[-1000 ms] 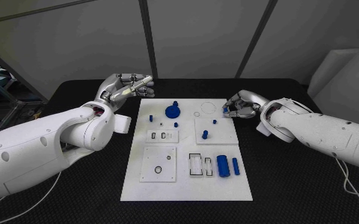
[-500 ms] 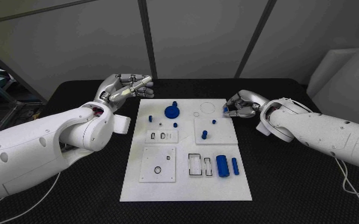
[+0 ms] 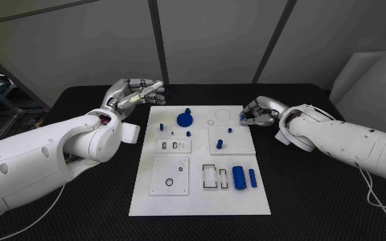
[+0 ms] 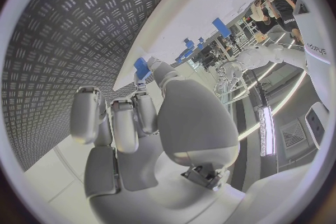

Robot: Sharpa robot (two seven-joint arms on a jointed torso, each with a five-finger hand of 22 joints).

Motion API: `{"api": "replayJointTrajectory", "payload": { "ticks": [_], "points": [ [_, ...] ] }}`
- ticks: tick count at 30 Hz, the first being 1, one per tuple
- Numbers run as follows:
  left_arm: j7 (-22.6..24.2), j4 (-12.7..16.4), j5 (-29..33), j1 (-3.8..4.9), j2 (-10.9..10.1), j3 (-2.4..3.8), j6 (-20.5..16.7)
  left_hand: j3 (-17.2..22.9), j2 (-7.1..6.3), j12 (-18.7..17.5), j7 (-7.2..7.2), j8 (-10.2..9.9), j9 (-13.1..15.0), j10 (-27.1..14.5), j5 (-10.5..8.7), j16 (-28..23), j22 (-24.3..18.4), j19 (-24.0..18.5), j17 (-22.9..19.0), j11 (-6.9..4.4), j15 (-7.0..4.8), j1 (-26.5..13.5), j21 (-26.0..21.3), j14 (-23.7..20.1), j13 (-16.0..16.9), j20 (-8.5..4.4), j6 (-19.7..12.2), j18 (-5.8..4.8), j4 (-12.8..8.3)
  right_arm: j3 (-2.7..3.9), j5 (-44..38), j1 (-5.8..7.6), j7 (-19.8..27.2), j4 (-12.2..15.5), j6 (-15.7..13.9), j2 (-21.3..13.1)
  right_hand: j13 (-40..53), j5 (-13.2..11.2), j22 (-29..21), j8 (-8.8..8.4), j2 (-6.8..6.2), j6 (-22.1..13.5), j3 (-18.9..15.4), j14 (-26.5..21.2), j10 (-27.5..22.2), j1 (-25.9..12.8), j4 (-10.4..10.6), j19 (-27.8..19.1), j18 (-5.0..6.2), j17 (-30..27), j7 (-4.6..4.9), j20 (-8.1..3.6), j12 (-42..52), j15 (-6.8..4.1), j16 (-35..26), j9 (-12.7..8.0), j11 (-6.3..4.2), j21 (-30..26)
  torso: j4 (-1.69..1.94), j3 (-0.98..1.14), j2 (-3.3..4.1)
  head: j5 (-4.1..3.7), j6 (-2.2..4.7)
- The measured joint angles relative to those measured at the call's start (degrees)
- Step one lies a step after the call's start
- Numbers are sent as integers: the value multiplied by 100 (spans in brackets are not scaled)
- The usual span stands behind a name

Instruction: Assemble the parts on the task board

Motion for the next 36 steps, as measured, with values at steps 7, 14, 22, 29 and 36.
{"api": "replayJointTrajectory", "payload": {
  "ticks": [7, 14, 22, 29, 36],
  "points": [
    [-2, 1, 0, 0, 0, 0, 2, 0, 0, 0, 0, 0, 0, 0, 0, 0, 1, 0, 0, 0, 0, 0, 0, 0, 0, 0, 0, 0, 0, 0, -87, 0, -32, -35, 0, 29, 0, 0, 25, 0, 0, 0, 29, -8, 0, 0, -29, 13, 0, 0, 0, -13, 0, -8, 0, 0, 0, 0, 3, 1, 0, -21, -39],
    [-4, 1, 0, 0, -4, 0, 4, 0, 0, 0, 0, 0, 0, 0, 0, 0, 1, 0, 0, 0, 0, 0, 0, 0, 0, 0, 0, 0, 0, 1, -170, 0, -40, -20, -49, 51, 0, -163, 115, 22, 77, 92, 166, -8, 21, 78, -69, 82, -1, -1, -53, -40, 0, -35, 35, -19, -21, 57, 4, 1, -2, -13, -47],
    [-6, 6, -1, -1, -28, 0, 7, 0, 0, 0, 0, 0, 0, 0, 0, 0, 1, 0, 1, 0, 0, 0, 0, 0, 1, 0, 0, 0, 0, 1, -209, -2, -34, 309, -237, -99, 0, -202, 172, 36, 146, 142, 250, -11, 20, 100, -77, 125, -1, -1, -65, -40, 0, -54, 63, -18, -21, 107, 4, 0, -12, -3, -44],
    [-9, 0, -2, -1, -53, 0, 7, 0, 0, 0, 0, 0, 0, 0, 0, 0, 2, 0, 1, 0, 0, 0, 0, 0, 1, 0, 0, 0, 0, 173, -220, 2, -126, 903, -403, -294, 0, -212, 172, 38, 182, 151, 271, -20, 20, 92, -93, 145, -1, -1, -75, -60, 0, -63, 63, -15, -21, 107, -14, -10, -31, -2, -52],
    [-12, -61, -2, 0, -30, 0, 8, 16, 0, -24, 0, 0, 0, 0, 0, 0, -4, 0, -7, 0, 0, 0, 0, 0, 1, 0, 0, 0, -16, 250, -237, 18, -328, 1543, -509, -298, 0, -231, 171, 61, 189, 168, 286, -20, 20, 99, -78, 165, 0, -2, -57, -39, 0, -62, 63, -13, -21, 131, -30, -29, -86, 57, -80]
  ]
}}
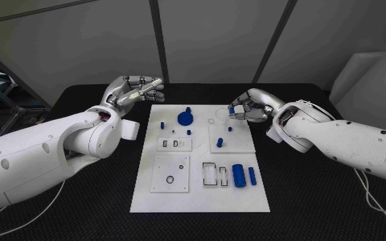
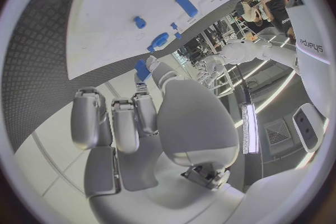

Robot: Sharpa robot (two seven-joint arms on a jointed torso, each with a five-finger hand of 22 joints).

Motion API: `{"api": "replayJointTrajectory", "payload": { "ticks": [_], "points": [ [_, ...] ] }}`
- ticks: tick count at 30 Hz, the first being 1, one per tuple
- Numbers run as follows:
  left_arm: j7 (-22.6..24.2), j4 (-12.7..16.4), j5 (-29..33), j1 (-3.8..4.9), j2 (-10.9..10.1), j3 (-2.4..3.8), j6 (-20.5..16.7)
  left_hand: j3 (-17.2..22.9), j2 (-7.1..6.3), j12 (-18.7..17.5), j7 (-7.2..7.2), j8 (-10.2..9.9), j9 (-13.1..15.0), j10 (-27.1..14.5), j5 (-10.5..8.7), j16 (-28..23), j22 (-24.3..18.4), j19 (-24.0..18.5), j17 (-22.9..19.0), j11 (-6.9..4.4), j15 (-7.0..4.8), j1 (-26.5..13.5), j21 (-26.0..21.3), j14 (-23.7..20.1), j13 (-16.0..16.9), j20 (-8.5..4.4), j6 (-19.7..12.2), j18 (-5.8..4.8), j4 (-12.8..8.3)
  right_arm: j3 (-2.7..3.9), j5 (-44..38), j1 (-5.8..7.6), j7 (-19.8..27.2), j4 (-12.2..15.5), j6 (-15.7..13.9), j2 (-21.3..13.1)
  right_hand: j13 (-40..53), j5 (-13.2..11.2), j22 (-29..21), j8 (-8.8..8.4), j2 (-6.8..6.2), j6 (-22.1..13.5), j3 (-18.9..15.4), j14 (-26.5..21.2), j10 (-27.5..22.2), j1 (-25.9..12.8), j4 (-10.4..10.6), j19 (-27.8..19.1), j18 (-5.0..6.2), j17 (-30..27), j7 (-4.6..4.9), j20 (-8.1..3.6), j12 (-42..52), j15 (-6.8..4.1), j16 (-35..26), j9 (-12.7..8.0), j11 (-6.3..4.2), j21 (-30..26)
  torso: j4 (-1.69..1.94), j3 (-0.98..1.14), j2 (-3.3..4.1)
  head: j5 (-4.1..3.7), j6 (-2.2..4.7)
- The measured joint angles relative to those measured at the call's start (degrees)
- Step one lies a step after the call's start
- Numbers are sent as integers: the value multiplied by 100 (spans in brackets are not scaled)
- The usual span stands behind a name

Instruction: Assemble the parts on the task board

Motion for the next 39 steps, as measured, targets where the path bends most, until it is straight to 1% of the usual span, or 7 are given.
{"api": "replayJointTrajectory", "payload": {
  "ticks": [7, 13, 18, 22, 26, 30, 39],
  "points": [
    [-3, -89, 0, 2, 72, 0, 1, 0, 0, 0, 0, 0, 0, 0, 0, -22, 0, 0, 0, 0, 0, 0, 0, 0, 0, 0, 0, 0, 0, 14, -33, 3, -238, 481, -25, 388, 0, -1, 0, 0, 0, 3, 1, 0, 0, 0, 1, 0, 0, 0, 0, 0, 0, 0, 0, 1, 0, 0, 2, -13, -47, 48, -42],
    [-7, -176, 0, 5, 136, 0, 2, 0, 0, 0, 0, 0, 0, 0, 0, -22, 1, 0, 1, 0, 0, 0, 0, 0, 0, 0, 0, 0, 0, -3, -125, 3, -466, 586, -18, 763, 0, -1, -1, -6, -1, 3, 0, 0, 0, 0, 1, 0, 0, 0, 0, 0, 0, 0, 0, 3, 0, 0, 21, -29, -96, 82, -88],
    [-13, -227, 0, 7, 210, 0, 2, 0, 0, 0, 0, 0, 0, 0, 0, -22, 1, 0, 1, 0, 0, 0, 0, 0, 0, 0, 0, 0, 0, -117, -285, 3, -707, 553, -8, 1078, 0, -2, -1, -8, -1, 3, 16, 0, 0, 1, -15, 0, 0, -1, -1, 0, 0, 0, 0, 4, 0, 0, 35, -44, -113, 79, -126],
    [-19, -247, -1, 7, 245, 0, 2, 0, 0, 0, 0, 0, 0, 0, 0, -22, 1, 0, 1, 0, 0, 0, 0, 0, 0, 0, 0, 1, 0, -212, -429, -7, -876, 484, 5, 1256, 0, -2, -1, -17, -2, 3, 16, 0, 0, 1, -16, -1, 0, -1, -1, 0, 0, 0, 0, 3, 0, 0, 34, -44, -116, 121, -157],
    [-24, -256, -1, 7, 262, -1, 2, 0, 0, 1, 0, 0, 0, 0, 0, -22, 1, 0, 1, 0, 0, 0, 0, 0, 0, 0, 0, 0, 0, -264, -569, -48, -994, 402, 33, 1414, 0, -4, -1, 6, -2, 3, 15, 0, 0, 0, -16, -1, 0, -1, -2, 0, 0, 0, 0, 3, 0, 0, 34, -43, -115, 146, -171],
    [-27, -260, -1, 7, 267, -1, 2, 0, 0, 1, 0, 0, 0, 0, 0, -22, 2, 0, 1, 0, 0, 0, 0, 0, 1, 0, 0, 0, 0, -290, -703, -110, -1081, 285, 58, 1563, 0, -20, -2, 7, -3, 1, 15, 0, 0, 0, -16, -1, 0, -1, -5, 0, 0, 1, 0, 1, 0, 0, 34, -37, -113, 171, -180],
    [-31, -266, -1, 7, 292, -1, 7, 0, 0, 1, 0, 0, 0, 0, 0, -22, 1, 0, 1, 0, 0, 0, 0, 0, 1, 0, 0, 1, 0, -305, -968, -264, -1201, 35, 78, 1811, 0, 2, -2, 5, -4, 3, 14, 0, 0, 0, -17, -1, 0, -1, -14, 0, 0, 1, 0, -4, 0, 0, 32, -34, -109, 220, -201]
  ]
}}
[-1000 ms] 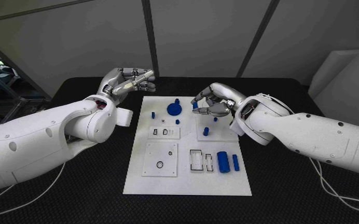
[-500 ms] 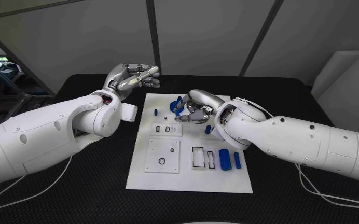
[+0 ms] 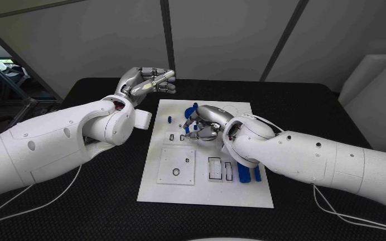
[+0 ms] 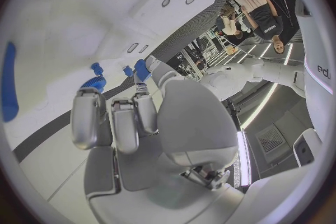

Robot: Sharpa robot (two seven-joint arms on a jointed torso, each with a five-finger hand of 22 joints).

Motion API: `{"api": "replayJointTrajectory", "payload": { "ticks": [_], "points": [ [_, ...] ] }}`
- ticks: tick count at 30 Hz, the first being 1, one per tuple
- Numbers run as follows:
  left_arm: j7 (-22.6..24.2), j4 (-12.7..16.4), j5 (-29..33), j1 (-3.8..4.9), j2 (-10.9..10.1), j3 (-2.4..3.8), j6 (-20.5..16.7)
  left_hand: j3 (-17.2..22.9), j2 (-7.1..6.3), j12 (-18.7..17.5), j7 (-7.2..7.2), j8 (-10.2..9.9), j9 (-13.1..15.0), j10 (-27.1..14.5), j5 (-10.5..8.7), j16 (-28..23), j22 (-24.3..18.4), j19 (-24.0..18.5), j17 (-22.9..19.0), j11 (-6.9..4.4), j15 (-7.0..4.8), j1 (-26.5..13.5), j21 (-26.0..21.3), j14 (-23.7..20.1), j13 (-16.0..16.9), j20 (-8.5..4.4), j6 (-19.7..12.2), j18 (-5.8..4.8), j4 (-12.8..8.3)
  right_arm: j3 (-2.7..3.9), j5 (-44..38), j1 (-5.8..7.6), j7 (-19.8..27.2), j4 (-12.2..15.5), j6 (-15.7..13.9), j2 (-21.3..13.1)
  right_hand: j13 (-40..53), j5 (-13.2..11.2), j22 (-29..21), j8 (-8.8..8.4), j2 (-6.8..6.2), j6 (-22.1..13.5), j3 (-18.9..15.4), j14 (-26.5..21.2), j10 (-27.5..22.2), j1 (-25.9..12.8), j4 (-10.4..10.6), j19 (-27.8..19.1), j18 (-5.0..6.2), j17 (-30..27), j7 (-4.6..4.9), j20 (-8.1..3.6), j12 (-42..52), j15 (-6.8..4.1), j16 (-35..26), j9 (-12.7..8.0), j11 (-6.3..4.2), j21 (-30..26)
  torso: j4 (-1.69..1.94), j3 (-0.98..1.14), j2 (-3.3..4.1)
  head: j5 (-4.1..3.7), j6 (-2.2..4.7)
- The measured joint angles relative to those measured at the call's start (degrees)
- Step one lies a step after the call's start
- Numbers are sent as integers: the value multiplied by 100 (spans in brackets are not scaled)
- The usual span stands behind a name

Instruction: Assemble the parts on the task board

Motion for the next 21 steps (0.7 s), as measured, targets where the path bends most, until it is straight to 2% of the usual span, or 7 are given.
{"api": "replayJointTrajectory", "payload": {
  "ticks": [8, 15, 21],
  "points": [
    [-4, -6, 0, 0, 7, 0, 6, 0, 0, 0, 0, 0, 0, 0, 0, 0, -3, 0, 0, 0, 0, 0, 0, 0, 0, 0, 0, -1, 0, -2, -151, -54, -57, -158, 14, 113, 0, 0, 0, -2, -1, -1, -1, 0, 0, 0, 0, 0, 0, 0, -4, 0, 0, 0, 0, 0, 0, 0, -1, -1, 0, 12, -30],
    [-7, -2, 0, 0, 6, 0, 12, 0, 0, 0, 0, 0, 0, 0, 0, 0, -3, 0, 0, 0, 0, 0, 0, 0, 0, 0, 0, 0, 0, -7, -232, -96, -93, -225, 58, 158, 0, -1, -1, -14, -7, 5, -1, 0, -13, 6, 0, 0, 0, 0, 0, 0, -22, 0, 0, 2, -13, 0, -1, -1, -1, 46, -87],
    [-9, 3, 0, 0, 3, 0, 18, 0, 0, 0, 0, 0, 0, 0, 0, 0, -3, 0, 0, 0, 0, 0, 0, 0, 0, 0, 0, 0, 0, -13, -275, -106, -118, -266, 110, 189, 0, -2, -1, -17, -19, 18, -1, 0, -22, -41, 0, 0, 0, 0, 8, 0, -22, 0, 0, 4, -22, 0, -2, -3, -4, 74, -91]
  ]
}}
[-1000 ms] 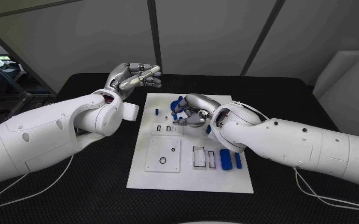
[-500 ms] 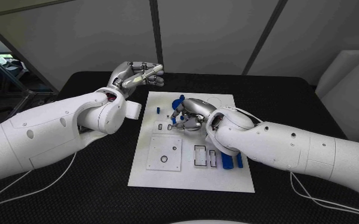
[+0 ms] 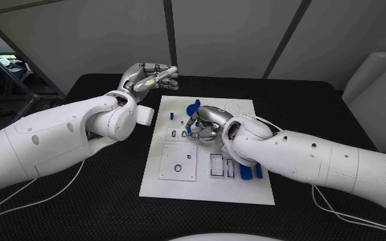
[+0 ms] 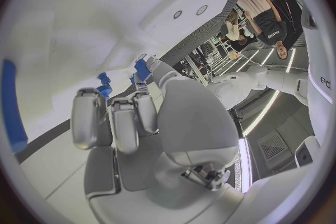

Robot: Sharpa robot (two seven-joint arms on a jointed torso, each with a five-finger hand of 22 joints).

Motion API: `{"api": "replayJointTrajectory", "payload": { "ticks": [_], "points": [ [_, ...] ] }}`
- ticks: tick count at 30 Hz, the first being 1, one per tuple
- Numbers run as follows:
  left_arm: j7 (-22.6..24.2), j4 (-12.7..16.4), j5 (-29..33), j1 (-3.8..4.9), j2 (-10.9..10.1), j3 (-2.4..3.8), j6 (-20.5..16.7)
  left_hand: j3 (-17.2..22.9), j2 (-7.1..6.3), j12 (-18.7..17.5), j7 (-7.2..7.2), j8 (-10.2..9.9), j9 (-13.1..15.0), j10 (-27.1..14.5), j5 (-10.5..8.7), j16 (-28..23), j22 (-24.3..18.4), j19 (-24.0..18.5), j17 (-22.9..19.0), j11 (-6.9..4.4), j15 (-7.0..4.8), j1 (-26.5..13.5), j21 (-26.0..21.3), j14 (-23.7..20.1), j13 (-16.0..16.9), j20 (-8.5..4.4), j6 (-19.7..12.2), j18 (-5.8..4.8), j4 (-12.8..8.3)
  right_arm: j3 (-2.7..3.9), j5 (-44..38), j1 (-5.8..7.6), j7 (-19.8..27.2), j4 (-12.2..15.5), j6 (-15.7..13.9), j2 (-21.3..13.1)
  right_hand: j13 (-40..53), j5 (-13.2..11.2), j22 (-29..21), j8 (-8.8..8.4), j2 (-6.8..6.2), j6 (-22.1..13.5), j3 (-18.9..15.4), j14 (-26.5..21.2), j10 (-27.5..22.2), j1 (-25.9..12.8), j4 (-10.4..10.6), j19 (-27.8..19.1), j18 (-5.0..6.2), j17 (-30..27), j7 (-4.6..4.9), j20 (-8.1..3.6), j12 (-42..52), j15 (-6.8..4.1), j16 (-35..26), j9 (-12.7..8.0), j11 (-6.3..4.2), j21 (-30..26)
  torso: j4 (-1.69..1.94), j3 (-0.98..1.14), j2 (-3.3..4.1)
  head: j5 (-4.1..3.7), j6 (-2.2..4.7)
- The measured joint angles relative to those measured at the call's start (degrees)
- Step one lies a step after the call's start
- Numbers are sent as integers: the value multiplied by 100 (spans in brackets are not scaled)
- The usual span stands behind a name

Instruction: Assemble the parts on the task board

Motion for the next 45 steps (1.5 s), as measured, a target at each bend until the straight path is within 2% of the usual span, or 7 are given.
{"api": "replayJointTrajectory", "payload": {
  "ticks": [12, 18, 23, 33, 45],
  "points": [
    [-4, 4, 0, 0, 2, 0, 11, 0, 0, 0, 0, 0, 0, 0, 0, 0, 1, 0, 0, 0, 0, 0, 0, 0, 0, 0, 0, 0, 0, -26, -94, -11, -45, -80, 77, 68, 0, -1, 0, 19, 6, 0, -1, 0, 0, -6, 0, 0, 0, 0, -1, 0, 0, 0, 0, -1, 0, 0, -5, 3, -2, 9, -10],
    [-6, 4, -1, 0, 3, 0, 15, 0, 0, 0, 0, 0, 0, 0, 0, -33, -1, 0, -5, 0, 21, 0, 0, 21, -5, 0, 0, 0, 0, -92, -134, 4, -51, -110, 83, 86, 0, -2, 0, 17, -25, 0, -4, 0, 0, -38, 3, 0, 0, 0, -2, 0, 0, 0, 0, -2, 0, 0, -5, 4, -1, 34, -8],
    [-9, 4, -1, 0, 3, 0, 18, 0, 0, 0, 0, 0, 0, 0, 0, -33, -4, 0, -5, 0, 20, 0, 0, 21, -5, 0, 0, 0, 0, -117, -170, 14, -35, -122, 65, 96, 0, -2, -1, 17, -33, -1, -5, 0, 0, -45, 4, 0, 0, 0, -3, 0, 0, 0, 0, -2, 0, 0, -5, 6, -1, 53, -11],
    [-12, 1, -1, 0, 6, 0, 24, 0, 0, 0, 0, 0, 0, 0, 0, -32, -3, 0, -5, 0, 21, 0, 0, 20, -5, 0, 0, 0, 0, -129, -222, 17, -28, -146, 57, 112, 0, -3, -5, 15, -48, 2, -9, 0, 1, -60, 8, 0, 0, 0, -15, 0, -38, 0, 0, -2, 1, 0, -4, 8, 0, 80, -51],
    [-16, 0, -1, 0, -1, 0, 28, 0, 0, 0, 0, 0, 0, 0, 0, -32, -3, 0, -4, 0, 20, 0, 0, 21, -4, 0, 0, 0, 0, -128, -273, 22, -48, -159, 102, 102, 0, -3, -24, -9, -73, -10, -3, 0, -20, -85, 3, -22, 0, 0, -21, -22, -89, 0, 0, -30, -20, -21, -4, 8, 1, 67, -74]
  ]
}}
